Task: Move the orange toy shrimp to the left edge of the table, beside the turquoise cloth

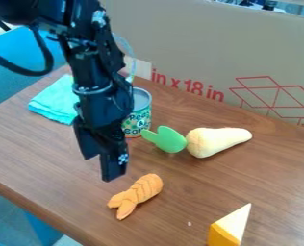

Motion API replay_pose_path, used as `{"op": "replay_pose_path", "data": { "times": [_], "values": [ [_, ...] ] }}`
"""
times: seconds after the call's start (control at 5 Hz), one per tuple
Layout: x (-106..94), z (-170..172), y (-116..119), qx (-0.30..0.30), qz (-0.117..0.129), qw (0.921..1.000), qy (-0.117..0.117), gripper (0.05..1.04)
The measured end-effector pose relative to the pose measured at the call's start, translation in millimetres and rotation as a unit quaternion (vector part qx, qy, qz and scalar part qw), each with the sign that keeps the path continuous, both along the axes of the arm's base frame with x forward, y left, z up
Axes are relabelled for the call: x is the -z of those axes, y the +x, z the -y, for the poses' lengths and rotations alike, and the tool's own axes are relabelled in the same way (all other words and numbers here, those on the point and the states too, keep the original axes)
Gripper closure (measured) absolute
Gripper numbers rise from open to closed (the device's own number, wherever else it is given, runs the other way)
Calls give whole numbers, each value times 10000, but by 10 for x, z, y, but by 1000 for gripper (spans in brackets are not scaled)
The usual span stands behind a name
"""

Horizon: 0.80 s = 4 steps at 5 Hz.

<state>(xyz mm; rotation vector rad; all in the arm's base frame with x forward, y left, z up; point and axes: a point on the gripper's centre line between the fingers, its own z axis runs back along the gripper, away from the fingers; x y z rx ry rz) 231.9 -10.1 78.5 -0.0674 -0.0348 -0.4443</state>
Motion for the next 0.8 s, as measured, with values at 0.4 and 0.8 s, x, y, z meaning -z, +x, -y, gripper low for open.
{"op": "replay_pose_path", "data": {
  "times": [0.4,0.8],
  "values": [
    [171,141,74,-2,107,9999,107,78],
    [266,352,179,173,126,9993,296,78]
  ]
}}
